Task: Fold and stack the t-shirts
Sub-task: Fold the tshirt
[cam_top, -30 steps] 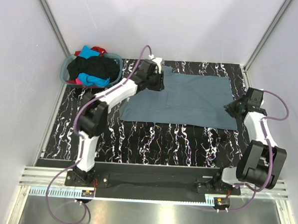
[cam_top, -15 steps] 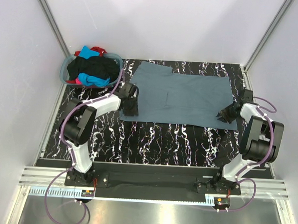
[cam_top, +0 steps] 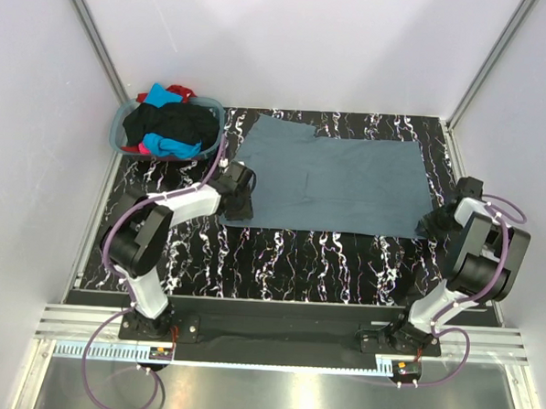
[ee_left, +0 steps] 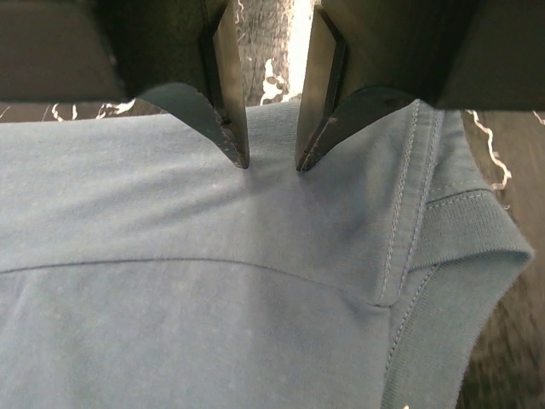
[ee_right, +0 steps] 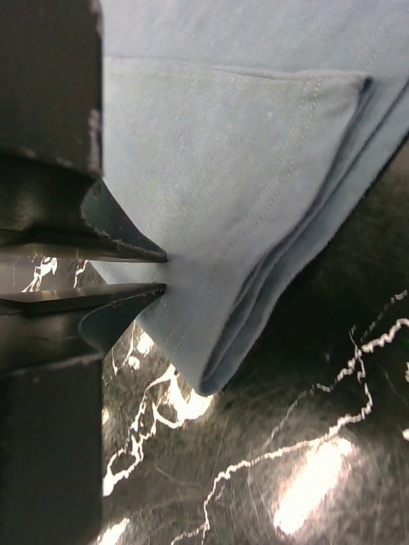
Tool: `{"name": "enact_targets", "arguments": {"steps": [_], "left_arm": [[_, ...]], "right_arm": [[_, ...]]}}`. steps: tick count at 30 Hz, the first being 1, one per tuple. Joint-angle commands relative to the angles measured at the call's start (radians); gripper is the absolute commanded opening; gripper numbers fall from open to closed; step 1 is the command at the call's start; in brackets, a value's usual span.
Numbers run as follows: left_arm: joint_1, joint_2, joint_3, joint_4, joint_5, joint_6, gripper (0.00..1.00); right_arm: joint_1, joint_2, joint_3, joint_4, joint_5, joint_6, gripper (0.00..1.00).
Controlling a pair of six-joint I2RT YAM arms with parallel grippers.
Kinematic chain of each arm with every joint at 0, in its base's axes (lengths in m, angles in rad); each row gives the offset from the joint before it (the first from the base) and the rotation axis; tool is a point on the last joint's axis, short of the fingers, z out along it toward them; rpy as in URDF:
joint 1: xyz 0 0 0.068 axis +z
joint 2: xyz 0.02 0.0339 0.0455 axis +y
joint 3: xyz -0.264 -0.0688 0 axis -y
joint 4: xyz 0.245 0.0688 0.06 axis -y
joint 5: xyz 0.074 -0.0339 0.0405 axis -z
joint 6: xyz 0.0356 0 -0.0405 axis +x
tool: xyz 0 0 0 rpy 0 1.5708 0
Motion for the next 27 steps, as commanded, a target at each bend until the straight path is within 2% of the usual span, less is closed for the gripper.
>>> {"name": "enact_targets", "arguments": {"steps": [1, 10, 14, 17, 18, 19, 20, 21, 22, 23, 26, 27], "left_arm": [[-0.005, -0.024, -0.08, -0.048, -0.076, -0.02, 0.36], [-0.055, -0.206, -0.228, -0.031, -0.082, -0.073, 0.37], [-0.08, -0.249, -0.254, -0.034, -0.079, -0.074, 0.38], [-0.078, -0.289, -0.214, -0.075, -0.094, -0.051, 0.4], [-0.078, -0.301, -0.158, -0.088, -0.103, -0.042, 0.4], [-0.078, -0.302, -0.125, -0.103, -0.103, -0.019, 0.41], [-0.078, -0.298, -0.061, -0.123, -0.1, -0.009, 0.41], [-0.077, -0.282, -0.032, -0.128, -0.09, 0.0, 0.41], [-0.077, -0.268, -0.007, -0.132, -0.084, 0.012, 0.4], [-0.075, -0.256, 0.032, -0.134, -0.074, 0.017, 0.38], [-0.068, -0.196, 0.074, -0.119, -0.044, 0.029, 0.04], [-0.065, -0.174, 0.079, -0.116, -0.019, 0.032, 0.0]], "right_arm": [[-0.027, -0.006, -0.036, -0.043, 0.064, -0.046, 0.23], [-0.068, -0.127, -0.068, -0.099, 0.182, -0.052, 0.22], [-0.068, -0.184, -0.076, -0.105, 0.182, -0.061, 0.22], [-0.068, -0.247, -0.029, -0.138, 0.104, -0.05, 0.22], [-0.066, -0.279, -0.024, -0.135, 0.072, -0.046, 0.2], [-0.066, -0.288, -0.022, -0.108, -0.068, -0.027, 0.18], [-0.059, -0.293, -0.015, -0.102, -0.116, -0.014, 0.12], [-0.051, -0.289, -0.01, -0.085, -0.184, 0.002, 0.02], [-0.041, -0.284, -0.007, -0.077, -0.204, 0.022, 0.0], [-0.025, -0.278, -0.002, -0.073, -0.21, 0.031, 0.0], [0.039, -0.24, 0.005, -0.048, -0.207, 0.057, 0.0], [0.079, -0.214, 0.008, -0.04, -0.184, 0.059, 0.0]]}}
